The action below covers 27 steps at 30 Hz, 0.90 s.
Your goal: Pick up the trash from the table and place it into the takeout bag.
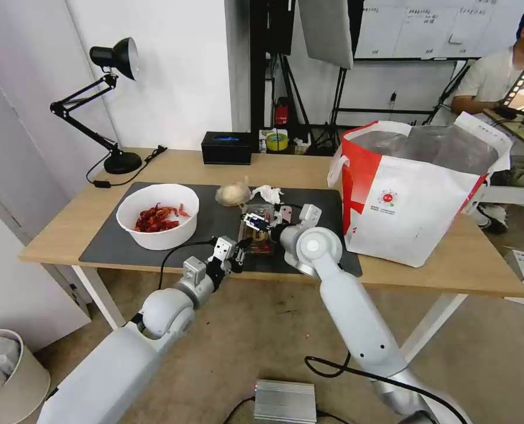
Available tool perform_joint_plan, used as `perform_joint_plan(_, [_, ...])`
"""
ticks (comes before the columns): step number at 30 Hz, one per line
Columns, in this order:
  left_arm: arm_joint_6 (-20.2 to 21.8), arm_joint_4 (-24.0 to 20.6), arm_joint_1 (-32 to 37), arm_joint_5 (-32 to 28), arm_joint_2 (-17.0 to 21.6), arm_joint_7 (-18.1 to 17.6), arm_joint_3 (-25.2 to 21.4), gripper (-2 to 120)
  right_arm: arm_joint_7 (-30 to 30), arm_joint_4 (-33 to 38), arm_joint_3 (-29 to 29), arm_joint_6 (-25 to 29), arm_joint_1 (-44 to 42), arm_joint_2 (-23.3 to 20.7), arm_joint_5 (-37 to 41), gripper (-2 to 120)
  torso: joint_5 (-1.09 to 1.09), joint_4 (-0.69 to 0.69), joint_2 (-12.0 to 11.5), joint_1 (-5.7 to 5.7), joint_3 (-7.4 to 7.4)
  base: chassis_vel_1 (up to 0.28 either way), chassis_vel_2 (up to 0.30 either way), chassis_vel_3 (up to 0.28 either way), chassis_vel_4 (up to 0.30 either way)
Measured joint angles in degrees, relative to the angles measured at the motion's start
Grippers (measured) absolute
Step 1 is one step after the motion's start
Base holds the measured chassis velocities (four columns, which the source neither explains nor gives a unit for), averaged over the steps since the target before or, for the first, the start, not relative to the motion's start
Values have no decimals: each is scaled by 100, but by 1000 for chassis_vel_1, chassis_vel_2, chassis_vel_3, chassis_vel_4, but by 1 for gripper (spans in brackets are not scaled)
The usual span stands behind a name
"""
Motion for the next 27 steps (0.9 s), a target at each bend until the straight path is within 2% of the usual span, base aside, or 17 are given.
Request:
perform_joint_plan(15, [-7, 38, -58, 5, -88, -8, 52, 0, -57, -149, 21, -19, 35, 93, -42, 99, 0, -2, 1, -1, -1, 0, 0, 0, 0])
perform_joint_plan(17, [-8, 38, -68, 5, -89, -8, 56, 0, -56, -171, 19, -21, 48, 101, -44, 96, 0, -2, 1, 0, -1, 0, 0, 0, 0])
perform_joint_plan(19, [-12, 38, -71, 5, -91, -8, 57, 0, -52, -191, 13, -23, 61, 109, -50, 85, 0, 0, -1, 1, 1, 0, 0, 0, 0])
perform_joint_plan(21, [-12, 38, -71, 5, -92, -9, 56, 0, -51, -191, 11, -24, 61, 109, -51, 82, 0, 0, -1, 1, 1, 0, 0, 0, 0])
perform_joint_plan(23, [-13, 38, -72, 3, -92, -23, 51, 0, -47, -195, -2, -34, 62, 109, -50, 68, 0, 1, -1, 1, 1, 0, 0, 0, 0])
perform_joint_plan(27, [-13, 33, -77, -3, -89, -71, 51, 0, -46, -198, -6, -38, 64, 105, -49, 62, 0, 2, -1, 1, 1, 0, 0, 0, 0])
